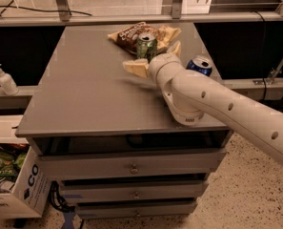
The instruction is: Move green can near brown chip bag
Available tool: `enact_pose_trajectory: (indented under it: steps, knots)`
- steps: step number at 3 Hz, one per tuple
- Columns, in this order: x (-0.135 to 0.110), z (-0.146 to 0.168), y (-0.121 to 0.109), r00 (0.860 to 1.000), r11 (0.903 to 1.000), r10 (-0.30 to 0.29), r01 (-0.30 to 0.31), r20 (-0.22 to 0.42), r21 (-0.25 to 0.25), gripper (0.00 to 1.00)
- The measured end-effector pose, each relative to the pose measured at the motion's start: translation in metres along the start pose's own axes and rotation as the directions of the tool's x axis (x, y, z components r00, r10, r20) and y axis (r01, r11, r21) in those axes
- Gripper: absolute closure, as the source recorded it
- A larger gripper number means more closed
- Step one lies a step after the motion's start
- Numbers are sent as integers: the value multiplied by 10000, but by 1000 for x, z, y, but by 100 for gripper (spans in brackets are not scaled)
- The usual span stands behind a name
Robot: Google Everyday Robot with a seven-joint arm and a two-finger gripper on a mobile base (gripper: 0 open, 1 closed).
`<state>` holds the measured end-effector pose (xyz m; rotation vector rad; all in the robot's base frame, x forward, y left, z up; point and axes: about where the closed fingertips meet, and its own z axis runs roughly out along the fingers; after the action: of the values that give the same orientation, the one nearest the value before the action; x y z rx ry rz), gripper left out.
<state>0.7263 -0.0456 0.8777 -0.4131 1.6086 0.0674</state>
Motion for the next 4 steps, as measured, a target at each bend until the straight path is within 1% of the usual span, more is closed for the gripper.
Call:
enact_pose_trajectory:
  steps: [1,2,3,4]
  knots:
    - [-1,-11,7,9999,9988,11,-3,148,-490,0]
    - [4,-22,21,9999,9925,49,-30,152,-1222,0]
    - [8,-31,42,9998,9796,130,-104,117,-2007,0]
    - [10,-44,63,9997,9610,238,-216,43,-2757,0]
